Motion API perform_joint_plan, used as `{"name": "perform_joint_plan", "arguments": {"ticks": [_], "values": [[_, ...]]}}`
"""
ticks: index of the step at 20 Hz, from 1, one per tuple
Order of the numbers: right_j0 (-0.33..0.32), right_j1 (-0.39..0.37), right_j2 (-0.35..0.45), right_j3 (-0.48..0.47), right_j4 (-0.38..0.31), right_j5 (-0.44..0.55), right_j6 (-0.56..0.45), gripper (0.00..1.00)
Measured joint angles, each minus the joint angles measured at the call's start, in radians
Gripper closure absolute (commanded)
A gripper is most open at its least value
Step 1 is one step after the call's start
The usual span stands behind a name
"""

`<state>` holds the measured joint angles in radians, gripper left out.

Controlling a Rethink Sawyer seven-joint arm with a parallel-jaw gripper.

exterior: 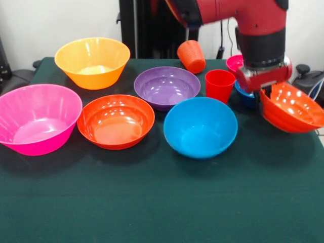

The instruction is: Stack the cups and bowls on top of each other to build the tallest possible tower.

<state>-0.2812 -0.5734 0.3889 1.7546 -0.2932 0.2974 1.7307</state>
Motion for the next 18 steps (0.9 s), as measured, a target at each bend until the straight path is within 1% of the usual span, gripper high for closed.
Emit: {"name": "perform_joint_plan", "arguments": {"ticks": [3, 6, 8, 10, 16, 18], "values": [[-0.018, -0.055, 0.001, 0.041, 0.013, 0.049, 0.0, 1.0], [-0.038, -0.091, 0.004, 0.073, 0.017, 0.082, 0.0, 1.0], [-0.057, -0.116, 0.011, 0.098, 0.017, 0.104, 0.0, 1.0], [-0.095, -0.147, 0.026, 0.136, 0.017, 0.125, 0.0, 1.0], [-0.169, -0.174, 0.06, 0.187, 0.016, 0.167, 0.0, 1.0], [-0.188, -0.173, 0.072, 0.194, 0.016, 0.186, 0.0, 1.0]]}}
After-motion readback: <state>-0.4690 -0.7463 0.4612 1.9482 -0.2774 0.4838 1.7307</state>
